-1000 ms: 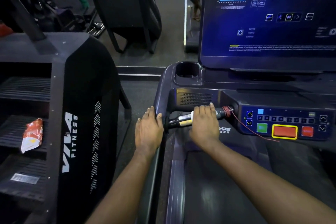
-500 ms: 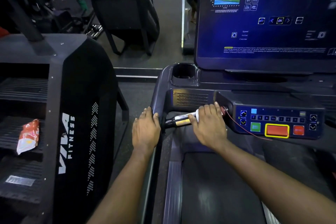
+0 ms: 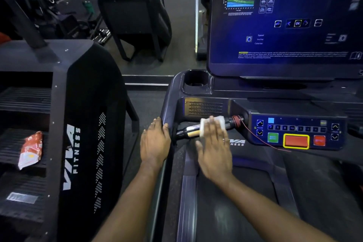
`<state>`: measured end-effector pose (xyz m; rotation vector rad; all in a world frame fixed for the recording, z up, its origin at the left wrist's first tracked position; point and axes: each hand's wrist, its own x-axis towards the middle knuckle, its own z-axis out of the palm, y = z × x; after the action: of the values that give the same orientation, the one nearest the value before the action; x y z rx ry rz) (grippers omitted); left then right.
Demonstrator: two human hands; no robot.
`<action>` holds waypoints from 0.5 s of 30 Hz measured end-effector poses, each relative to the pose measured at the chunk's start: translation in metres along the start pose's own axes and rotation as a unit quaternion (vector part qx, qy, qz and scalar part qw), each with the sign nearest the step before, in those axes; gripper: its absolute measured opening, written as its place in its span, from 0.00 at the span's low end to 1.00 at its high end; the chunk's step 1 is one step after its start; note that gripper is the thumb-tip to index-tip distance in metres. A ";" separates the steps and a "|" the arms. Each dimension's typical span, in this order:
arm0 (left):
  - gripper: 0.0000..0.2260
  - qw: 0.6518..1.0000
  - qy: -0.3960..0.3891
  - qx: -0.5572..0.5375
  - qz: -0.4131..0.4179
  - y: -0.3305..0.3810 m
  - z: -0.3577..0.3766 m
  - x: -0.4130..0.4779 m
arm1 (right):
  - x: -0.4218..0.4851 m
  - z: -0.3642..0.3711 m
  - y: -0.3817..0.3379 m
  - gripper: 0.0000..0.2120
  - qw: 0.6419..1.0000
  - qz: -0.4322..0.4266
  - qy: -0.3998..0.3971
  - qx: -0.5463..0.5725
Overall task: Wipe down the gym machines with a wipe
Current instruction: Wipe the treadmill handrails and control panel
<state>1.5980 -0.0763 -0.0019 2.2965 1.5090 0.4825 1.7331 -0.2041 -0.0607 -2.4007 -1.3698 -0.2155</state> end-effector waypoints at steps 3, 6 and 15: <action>0.21 1.000 0.001 0.001 0.001 0.000 0.000 0.000 | 0.011 -0.002 0.008 0.34 0.990 0.124 0.052 0.030; 0.20 1.000 -0.004 0.009 -0.002 0.001 -0.001 0.000 | 0.020 -0.004 -0.003 0.35 0.979 0.178 0.059 0.077; 0.21 1.000 -0.009 0.012 0.002 -0.001 0.002 0.002 | 0.022 0.009 -0.051 0.40 0.767 0.341 0.108 0.532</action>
<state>1.5987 -0.0741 -0.0037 2.3152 1.5107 0.4459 1.7006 -0.1601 -0.0500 -1.6054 -0.2316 0.3837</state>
